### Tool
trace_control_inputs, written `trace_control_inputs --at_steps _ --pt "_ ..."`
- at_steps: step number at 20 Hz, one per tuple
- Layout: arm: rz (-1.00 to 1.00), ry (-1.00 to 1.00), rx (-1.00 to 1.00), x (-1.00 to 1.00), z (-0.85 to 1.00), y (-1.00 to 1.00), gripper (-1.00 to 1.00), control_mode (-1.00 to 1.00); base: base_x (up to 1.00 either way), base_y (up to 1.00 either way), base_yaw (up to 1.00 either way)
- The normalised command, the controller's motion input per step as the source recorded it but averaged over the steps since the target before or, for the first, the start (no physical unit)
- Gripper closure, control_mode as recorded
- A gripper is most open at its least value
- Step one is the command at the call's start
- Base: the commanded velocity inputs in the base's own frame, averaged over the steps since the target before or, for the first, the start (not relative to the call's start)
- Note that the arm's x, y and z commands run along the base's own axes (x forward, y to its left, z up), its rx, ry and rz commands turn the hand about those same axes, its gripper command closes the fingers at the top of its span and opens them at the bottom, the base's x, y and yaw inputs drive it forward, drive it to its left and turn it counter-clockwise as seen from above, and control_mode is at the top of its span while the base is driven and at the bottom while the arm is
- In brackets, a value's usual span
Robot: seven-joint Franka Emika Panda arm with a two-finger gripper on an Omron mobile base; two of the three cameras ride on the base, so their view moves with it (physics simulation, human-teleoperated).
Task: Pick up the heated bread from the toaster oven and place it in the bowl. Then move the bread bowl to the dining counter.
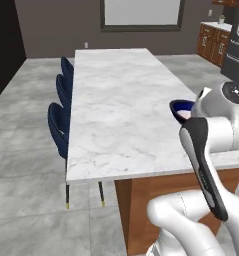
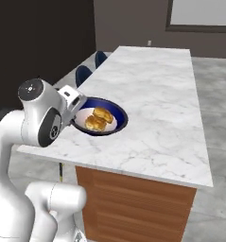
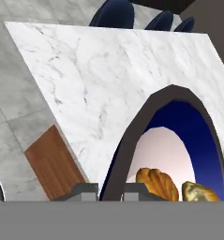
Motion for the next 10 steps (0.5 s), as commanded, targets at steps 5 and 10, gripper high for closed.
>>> trace_control_inputs --at_steps 5,10 --pt "0.12 0.06 -0.07 1.0 -0.33 0.1 1.0 -1.0 0.0 0.0 0.0" --pt "0.05 0.04 -0.04 0.98 -0.36 0.18 1.0 -1.0 0.0 0.0 0.0"
